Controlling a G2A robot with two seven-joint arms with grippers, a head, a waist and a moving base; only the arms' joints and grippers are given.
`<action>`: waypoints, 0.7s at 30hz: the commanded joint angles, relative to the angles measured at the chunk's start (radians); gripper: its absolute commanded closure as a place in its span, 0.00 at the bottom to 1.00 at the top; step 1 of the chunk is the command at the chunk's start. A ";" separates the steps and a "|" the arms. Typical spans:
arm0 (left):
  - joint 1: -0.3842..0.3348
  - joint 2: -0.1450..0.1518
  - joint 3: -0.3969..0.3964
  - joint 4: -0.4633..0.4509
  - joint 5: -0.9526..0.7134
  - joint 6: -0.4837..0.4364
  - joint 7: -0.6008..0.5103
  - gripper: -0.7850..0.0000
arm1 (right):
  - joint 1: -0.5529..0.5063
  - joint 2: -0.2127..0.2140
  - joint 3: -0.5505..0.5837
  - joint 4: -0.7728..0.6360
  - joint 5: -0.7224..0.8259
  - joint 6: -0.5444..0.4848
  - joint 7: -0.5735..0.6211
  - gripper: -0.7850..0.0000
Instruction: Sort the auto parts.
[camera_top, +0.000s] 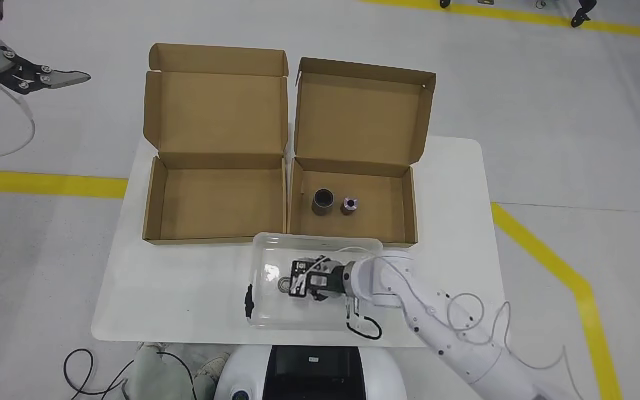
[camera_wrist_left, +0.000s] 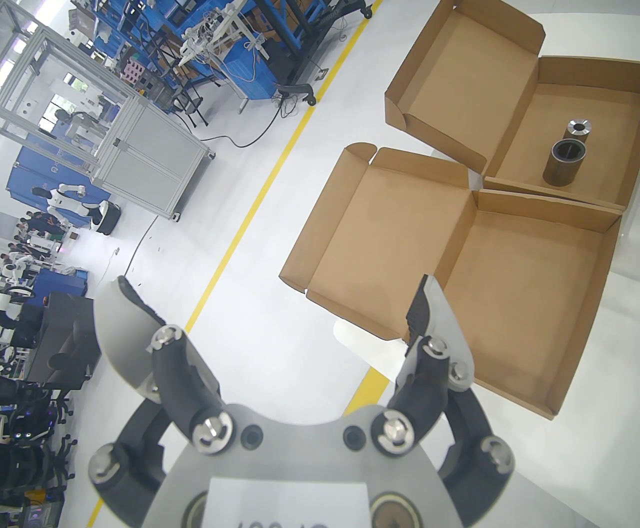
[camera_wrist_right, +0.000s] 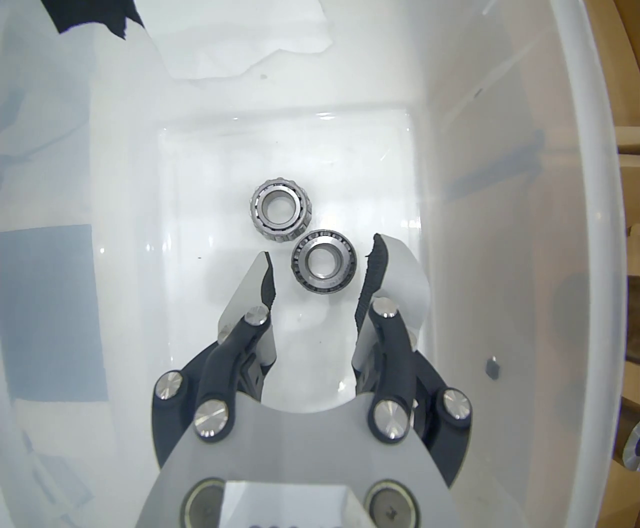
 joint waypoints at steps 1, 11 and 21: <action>0.000 0.000 0.000 0.000 0.000 0.000 0.000 0.00 | 0.011 -0.005 -0.010 0.014 -0.002 0.001 -0.007 0.55; 0.000 0.000 0.000 0.000 0.000 0.000 0.000 0.00 | 0.051 -0.028 -0.054 0.068 -0.005 0.014 -0.012 0.53; 0.000 0.000 0.000 0.000 0.000 0.000 0.000 0.00 | 0.079 -0.047 -0.084 0.082 -0.020 0.039 0.007 1.00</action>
